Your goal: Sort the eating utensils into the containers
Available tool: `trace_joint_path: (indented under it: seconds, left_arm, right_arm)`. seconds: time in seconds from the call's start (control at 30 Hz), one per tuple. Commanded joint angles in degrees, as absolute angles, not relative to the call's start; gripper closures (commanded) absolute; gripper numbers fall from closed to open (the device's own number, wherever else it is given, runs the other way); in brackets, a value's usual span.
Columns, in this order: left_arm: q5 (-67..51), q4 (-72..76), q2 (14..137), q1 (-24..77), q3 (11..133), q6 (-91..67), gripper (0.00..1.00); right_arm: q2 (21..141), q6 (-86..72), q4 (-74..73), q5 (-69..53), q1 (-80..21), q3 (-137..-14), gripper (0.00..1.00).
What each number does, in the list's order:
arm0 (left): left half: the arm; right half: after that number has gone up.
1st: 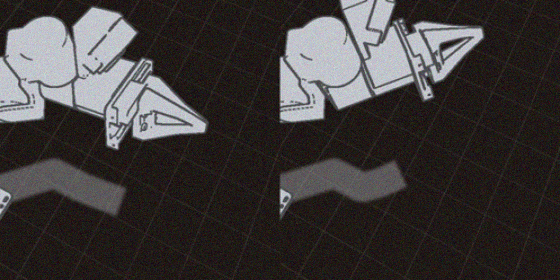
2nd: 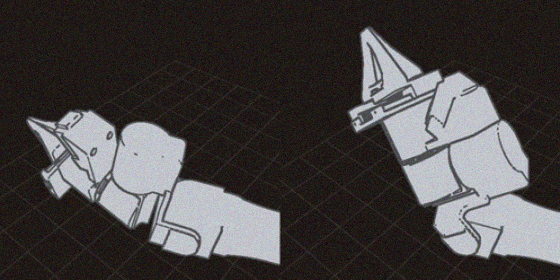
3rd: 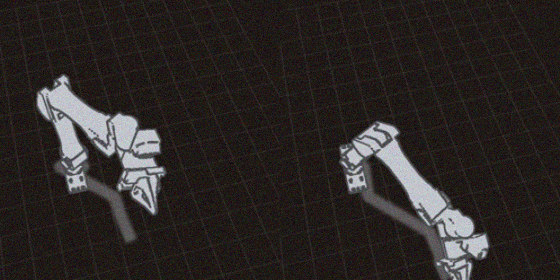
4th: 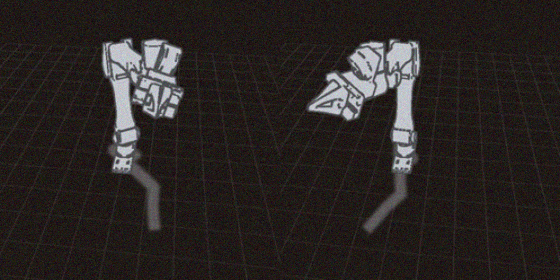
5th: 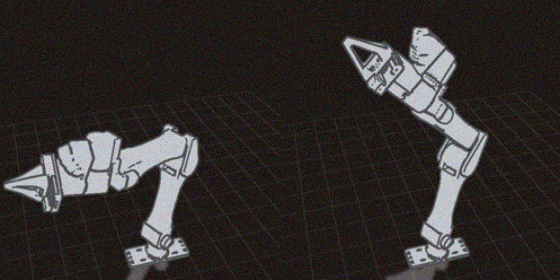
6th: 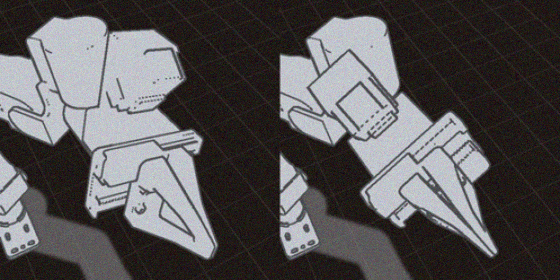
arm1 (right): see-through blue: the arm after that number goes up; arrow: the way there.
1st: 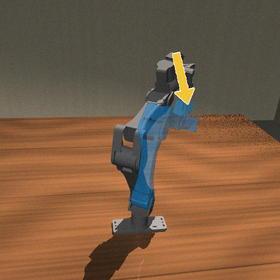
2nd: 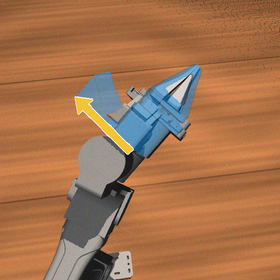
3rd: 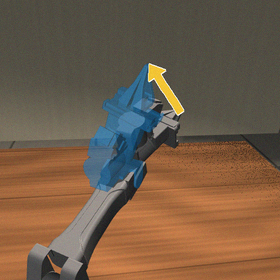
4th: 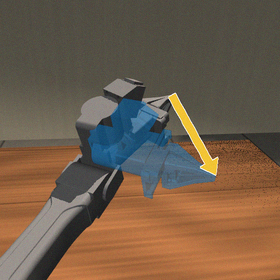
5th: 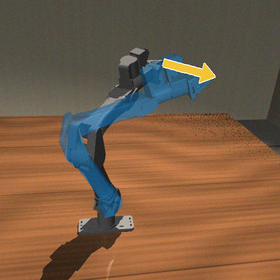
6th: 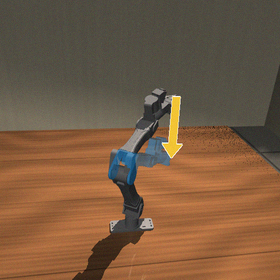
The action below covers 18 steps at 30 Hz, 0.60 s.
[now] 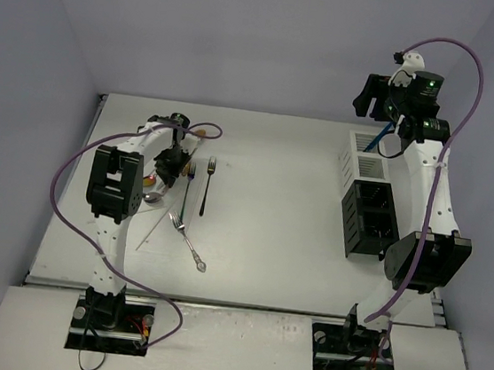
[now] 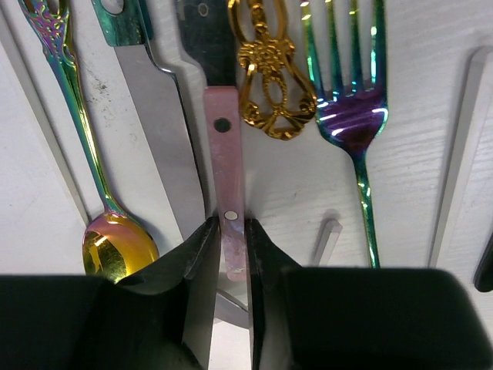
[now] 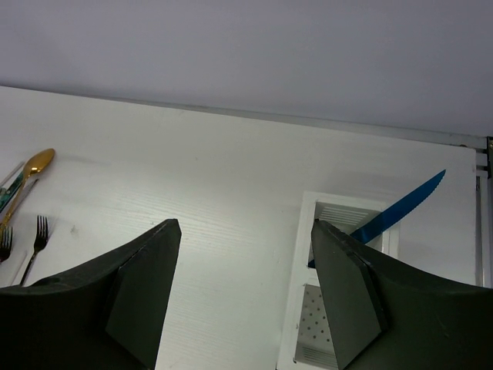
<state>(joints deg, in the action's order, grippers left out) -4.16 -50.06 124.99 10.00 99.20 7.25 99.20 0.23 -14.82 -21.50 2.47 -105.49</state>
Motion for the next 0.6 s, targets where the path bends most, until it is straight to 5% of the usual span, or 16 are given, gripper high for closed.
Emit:
trace_joint_path:
  seconds: [0.0,0.1,0.57]
  left_arm:
    - [-2.2,-51.8,127.5,9.8,101.0,5.4,0.90]
    - [-2.0,-52.3,126.8,9.8,101.5,4.3,1.00]
    - [6.5,-53.6,116.8,9.4,101.1,1.8,1.00]
  right_arm:
    - [96.4,0.1,-11.7,-22.4,1.9,-105.3,0.34]
    - [96.0,0.1,-11.7,-22.5,1.4,-104.8,0.34]
    - [94.0,-2.2,-11.6,-23.0,-1.6,-102.7,0.34]
